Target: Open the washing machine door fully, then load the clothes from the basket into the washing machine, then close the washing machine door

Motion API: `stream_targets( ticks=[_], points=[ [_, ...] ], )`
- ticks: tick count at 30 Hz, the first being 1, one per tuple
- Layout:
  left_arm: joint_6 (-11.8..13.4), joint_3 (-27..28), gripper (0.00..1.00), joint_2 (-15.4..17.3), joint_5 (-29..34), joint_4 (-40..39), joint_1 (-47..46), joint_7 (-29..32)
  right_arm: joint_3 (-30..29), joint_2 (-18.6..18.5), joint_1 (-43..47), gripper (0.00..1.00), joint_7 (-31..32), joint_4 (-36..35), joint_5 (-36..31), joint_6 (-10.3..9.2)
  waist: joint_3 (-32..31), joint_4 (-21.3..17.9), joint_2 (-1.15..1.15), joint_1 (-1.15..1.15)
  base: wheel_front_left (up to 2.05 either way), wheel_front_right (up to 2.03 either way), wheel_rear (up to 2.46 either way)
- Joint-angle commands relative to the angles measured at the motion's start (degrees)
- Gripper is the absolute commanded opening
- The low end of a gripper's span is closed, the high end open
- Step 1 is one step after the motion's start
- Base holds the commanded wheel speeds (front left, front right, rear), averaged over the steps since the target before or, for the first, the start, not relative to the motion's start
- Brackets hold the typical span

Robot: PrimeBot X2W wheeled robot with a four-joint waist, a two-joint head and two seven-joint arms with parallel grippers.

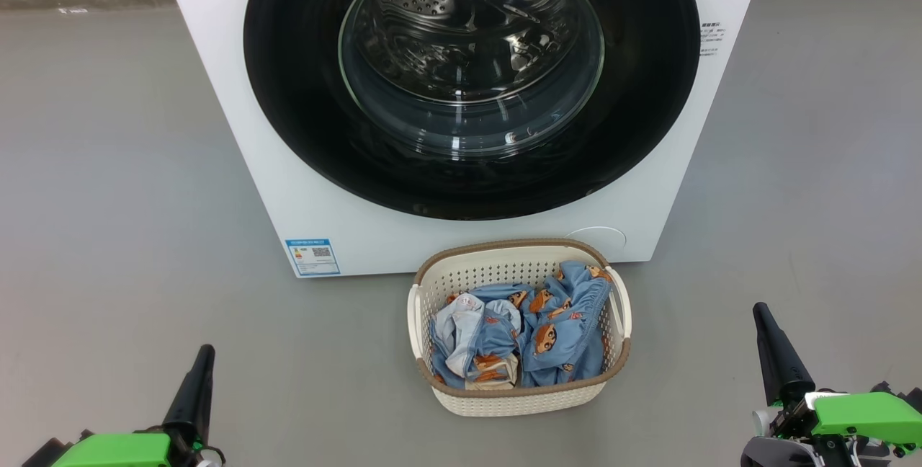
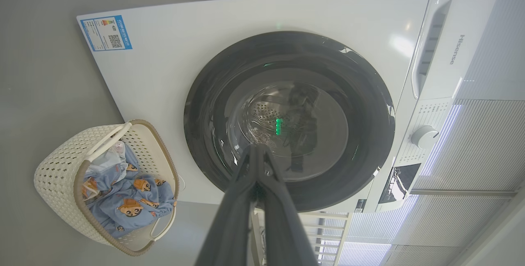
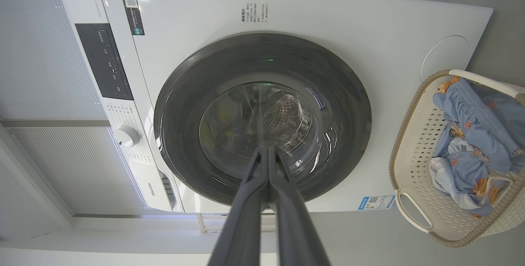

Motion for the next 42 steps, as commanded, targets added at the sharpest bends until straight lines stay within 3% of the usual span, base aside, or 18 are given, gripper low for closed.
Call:
stream_targets(
  ticks=[1,17,18,28,31,42],
  points=[
    [-0.2,1.9,0.0,0.8,0.8,-1.0,-1.6,0.3,1.3,-0.2,-0.9,0.0,0.4,-1.4,-0.7,0.09,0.0,0.0,0.0,0.0,0.0,0.0,0.0],
    [-0.2,1.9,0.0,0.8,0.8,-1.0,-1.6,0.3,1.3,-0.2,-0.9,0.0,0.4,-1.4,-0.7,0.09,0.0,0.0,0.0,0.0,0.0,0.0,0.0],
    [0.0,0.0,1.0,0.0,0.0,0.1,0.0,0.0,0.0,0.0,0.0,1.0,0.0,0.2,0.0,0.0,0.0,0.0,0.0,0.0,0.0,0.0,0.0],
    [0.0,-1.0,1.0,-0.7,-0.3,1.0,0.6,-1.2,0.3,0.4,0.5,1.0,-0.6,1.4,0.4,0.01,-0.1,0.0,0.0,0.13,0.0,0.0,0.0],
    [0.0,-1.3,1.0,-0.7,-0.4,0.5,0.4,-1.9,0.6,0.3,0.2,1.0,-0.9,1.1,0.9,0.01,0.0,0.0,0.0,0.01,0.0,0.0,0.0],
    [0.0,-2.1,1.0,-0.5,0.0,-0.8,-0.3,-3.8,1.1,0.3,-0.5,1.0,-1.6,-0.1,1.2,0.02,0.1,0.1,0.0,0.0,0.0,0.0,0.0]
  ],
)
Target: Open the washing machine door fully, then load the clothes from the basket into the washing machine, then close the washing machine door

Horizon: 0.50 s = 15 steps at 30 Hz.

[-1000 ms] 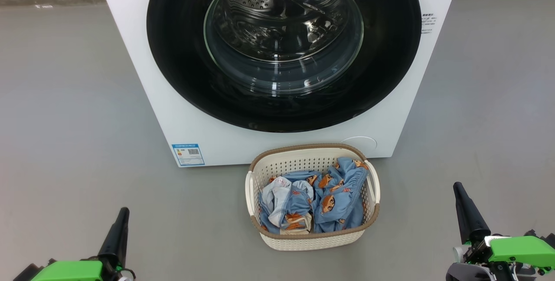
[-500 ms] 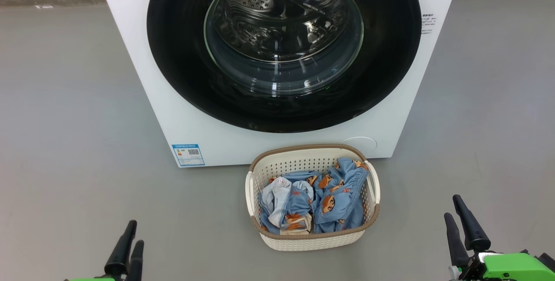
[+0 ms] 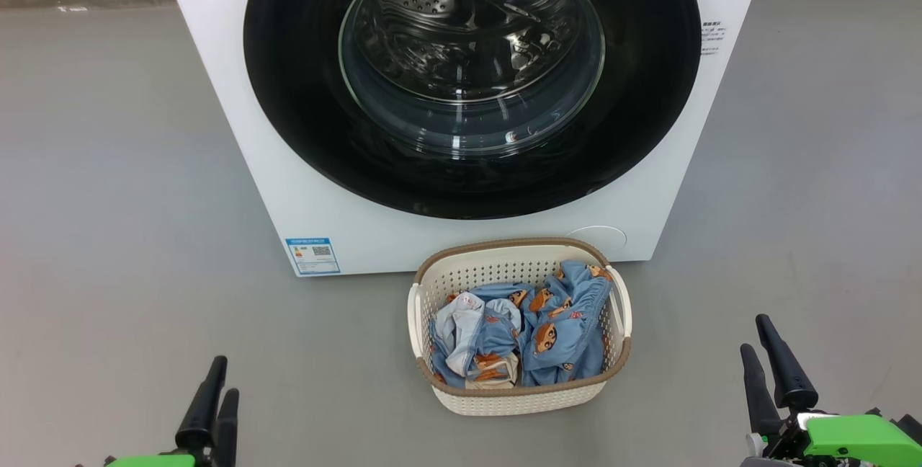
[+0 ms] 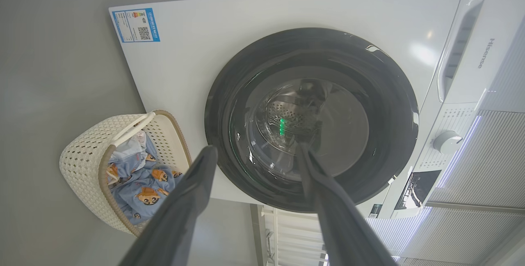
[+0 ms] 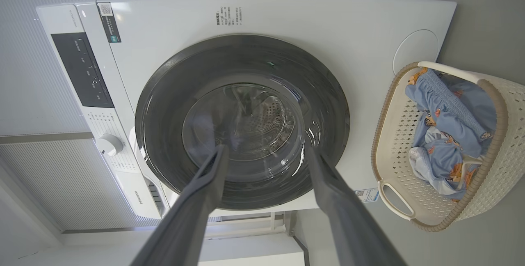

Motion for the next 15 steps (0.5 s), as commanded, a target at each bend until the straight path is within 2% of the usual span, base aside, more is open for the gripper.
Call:
stream_targets(
  ticks=[1,15],
  points=[
    [-0.1,0.2,1.0,0.8,0.3,-2.0,-2.7,-0.6,0.5,-0.5,-2.5,1.0,-0.4,-1.9,0.5,0.02,0.0,0.0,0.0,-0.01,0.0,0.0,0.0],
    [-0.1,-0.9,1.0,1.0,3.9,-4.0,-3.5,-3.0,2.3,-1.1,-3.3,1.0,-3.1,-4.6,-3.2,0.03,0.0,0.1,0.0,-0.01,0.0,0.0,0.0]
  ],
)
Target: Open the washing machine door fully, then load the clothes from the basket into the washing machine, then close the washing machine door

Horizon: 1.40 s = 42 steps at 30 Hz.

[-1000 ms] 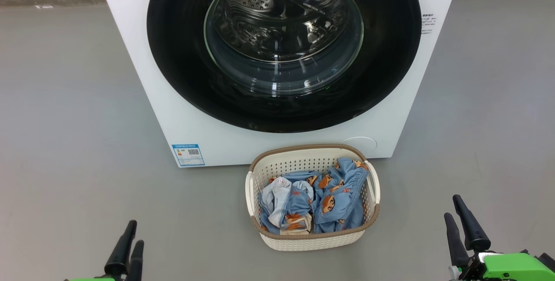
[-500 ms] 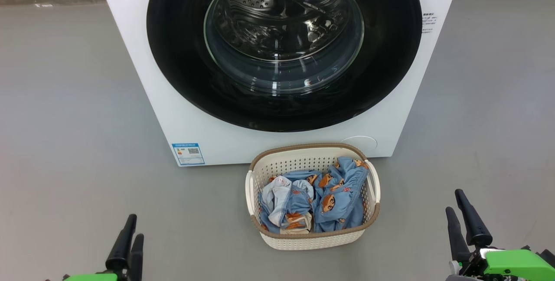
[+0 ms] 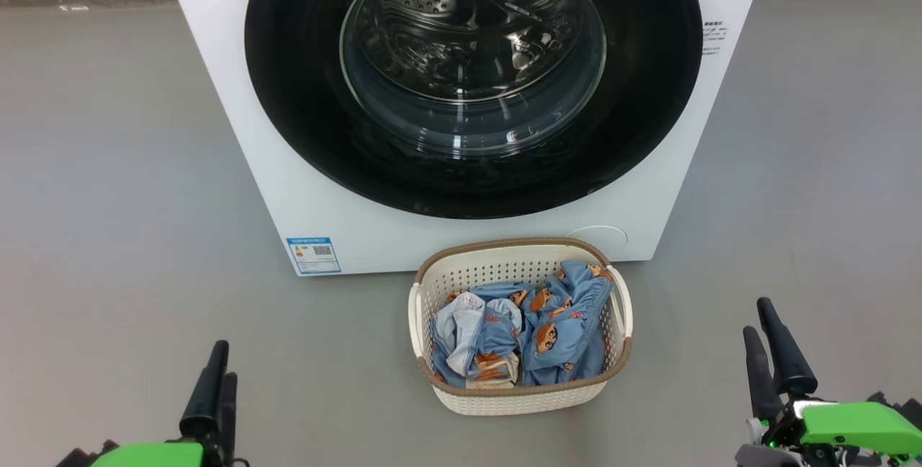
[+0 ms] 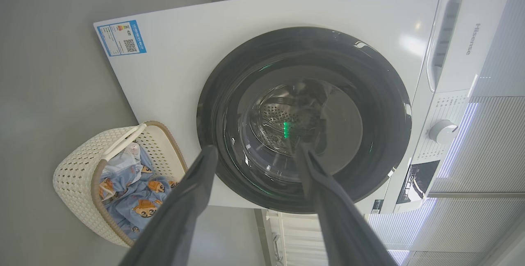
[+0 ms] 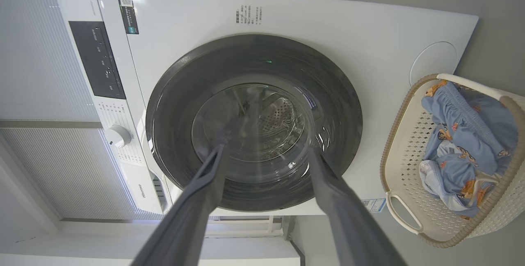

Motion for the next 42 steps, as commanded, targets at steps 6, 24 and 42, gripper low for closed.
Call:
stream_targets(
  ticks=[6,24,42],
  points=[
    [-0.1,0.1,1.0,0.9,3.6,-2.7,-3.1,-1.4,2.6,-1.8,-3.3,1.0,-2.2,-2.8,-2.8,0.03,-0.1,0.1,0.0,-0.01,0.0,0.0,0.0],
    [-0.1,-1.0,1.0,1.2,14.8,-4.3,-3.7,-4.4,7.6,-5.1,-5.1,1.0,-6.4,-2.5,-16.3,0.04,-0.5,0.0,0.0,-0.01,0.0,0.0,0.0],
    [-0.2,-2.4,1.0,1.4,36.9,-5.0,-4.6,-7.5,9.8,-6.5,-6.6,1.0,-9.4,-0.8,-35.1,0.06,-0.7,0.0,0.0,-0.01,0.0,0.0,0.0]
  ],
)
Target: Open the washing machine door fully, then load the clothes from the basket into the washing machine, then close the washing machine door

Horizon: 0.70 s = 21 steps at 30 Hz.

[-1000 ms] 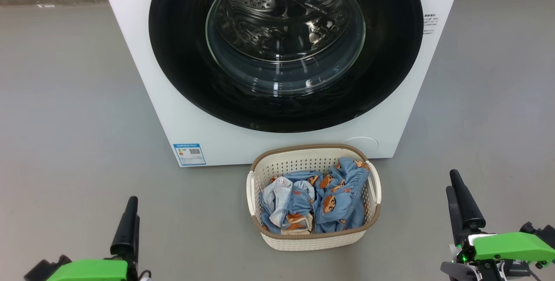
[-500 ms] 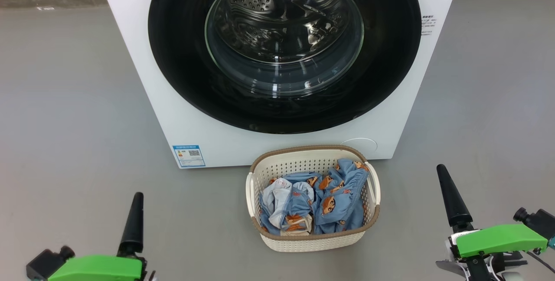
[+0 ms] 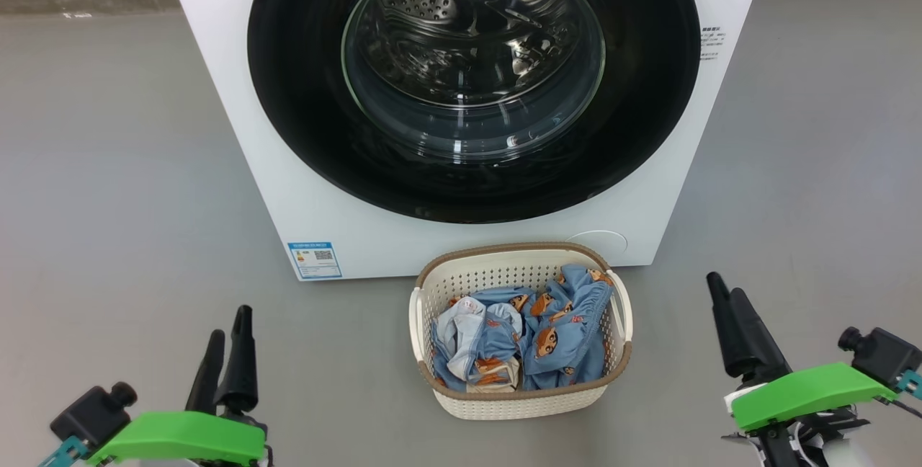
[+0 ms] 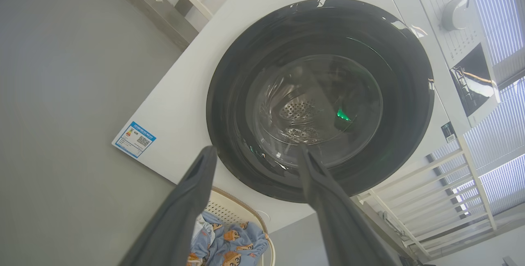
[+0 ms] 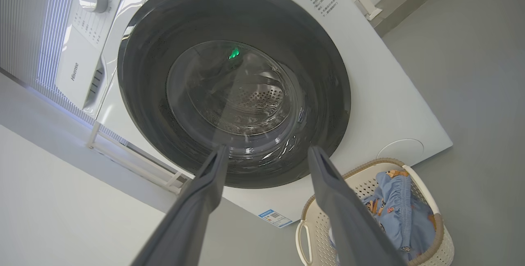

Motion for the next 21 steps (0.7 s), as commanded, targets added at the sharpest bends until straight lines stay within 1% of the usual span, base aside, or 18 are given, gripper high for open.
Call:
stream_targets(
  ticks=[1,5,6,16,21],
  points=[
    [-0.1,0.8,1.0,1.1,3.0,-1.9,-2.6,-0.8,1.6,-1.2,-2.9,1.0,-0.9,-1.4,-3.2,0.06,0.0,0.0,0.0,0.0,0.0,0.0,0.0],
    [-0.1,0.4,1.0,1.2,8.8,-2.0,-2.7,-1.5,2.6,-1.6,-3.3,1.0,-1.6,-1.3,-7.7,0.06,0.0,0.1,0.0,0.0,0.0,0.0,0.0],
    [-0.1,0.4,1.0,1.2,8.8,-2.0,-2.7,-1.5,2.6,-1.6,-3.3,1.0,-1.6,-1.3,-7.7,0.06,0.0,0.1,0.0,0.0,0.0,0.0,0.0],
    [0.4,-0.8,1.0,1.5,23.1,-1.4,-3.1,-3.2,3.3,-2.2,-4.0,1.0,-3.3,-0.9,-17.5,0.07,0.0,0.3,0.0,-0.01,0.0,0.0,0.0],
    [0.6,-1.2,1.0,1.5,27.5,-1.2,-3.3,-4.0,3.4,-2.1,-4.3,1.0,-4.1,0.1,-21.3,0.07,0.1,0.5,0.0,-0.01,0.0,0.0,0.0]
  ],
)
